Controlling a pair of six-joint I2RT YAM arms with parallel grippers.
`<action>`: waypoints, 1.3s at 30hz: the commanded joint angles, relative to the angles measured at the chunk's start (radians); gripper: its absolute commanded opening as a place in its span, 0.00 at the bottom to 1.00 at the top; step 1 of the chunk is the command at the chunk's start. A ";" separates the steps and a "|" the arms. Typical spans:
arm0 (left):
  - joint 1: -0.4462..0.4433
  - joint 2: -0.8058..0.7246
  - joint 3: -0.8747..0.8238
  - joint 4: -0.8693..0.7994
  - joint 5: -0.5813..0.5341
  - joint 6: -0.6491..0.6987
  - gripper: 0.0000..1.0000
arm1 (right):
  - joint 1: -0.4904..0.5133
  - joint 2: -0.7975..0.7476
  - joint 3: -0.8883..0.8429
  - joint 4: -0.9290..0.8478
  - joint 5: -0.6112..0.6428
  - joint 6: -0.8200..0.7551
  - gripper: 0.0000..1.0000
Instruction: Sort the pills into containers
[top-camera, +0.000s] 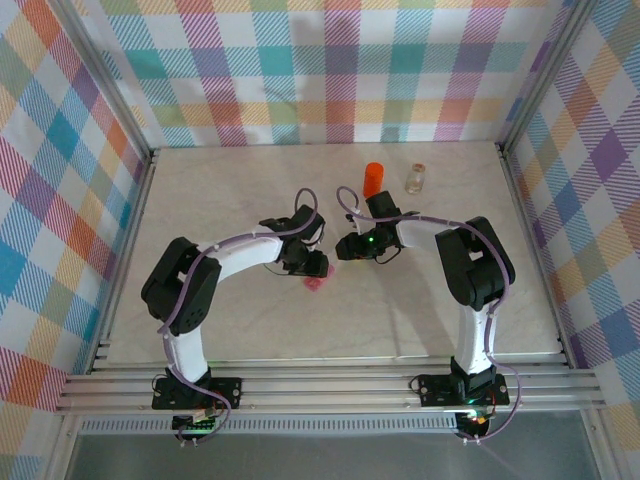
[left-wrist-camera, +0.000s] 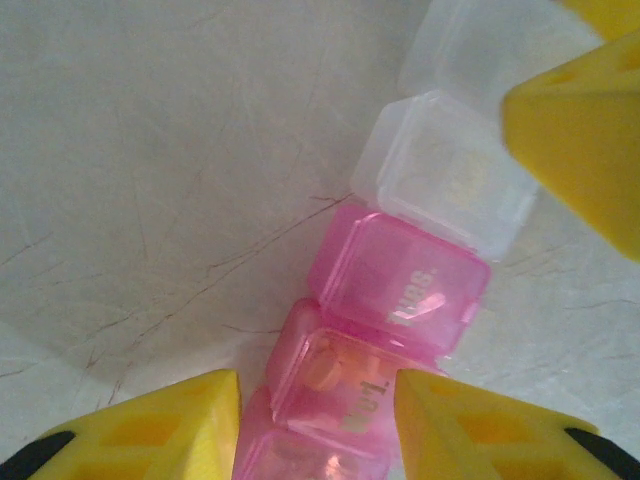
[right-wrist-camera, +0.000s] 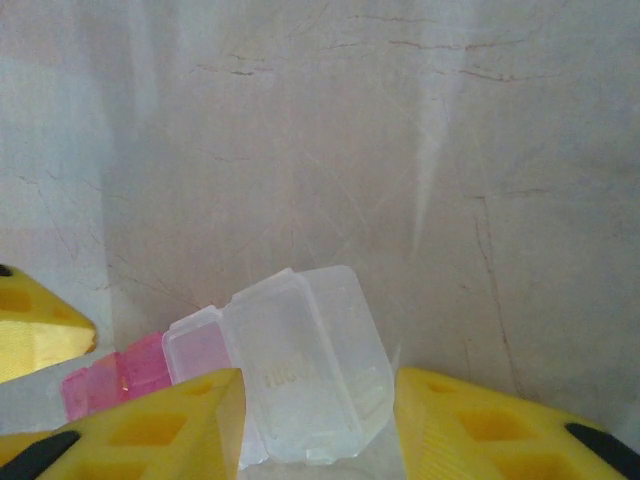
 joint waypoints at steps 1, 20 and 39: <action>-0.011 0.058 -0.010 -0.006 -0.007 -0.015 0.45 | 0.000 0.042 -0.013 -0.040 0.007 -0.009 0.44; -0.013 -0.115 0.031 -0.042 -0.192 -0.028 0.45 | 0.000 0.012 -0.053 0.038 -0.021 0.037 0.44; -0.184 -0.476 -0.510 0.437 -0.384 -0.559 0.45 | 0.000 -0.180 -0.240 0.316 0.084 0.077 0.48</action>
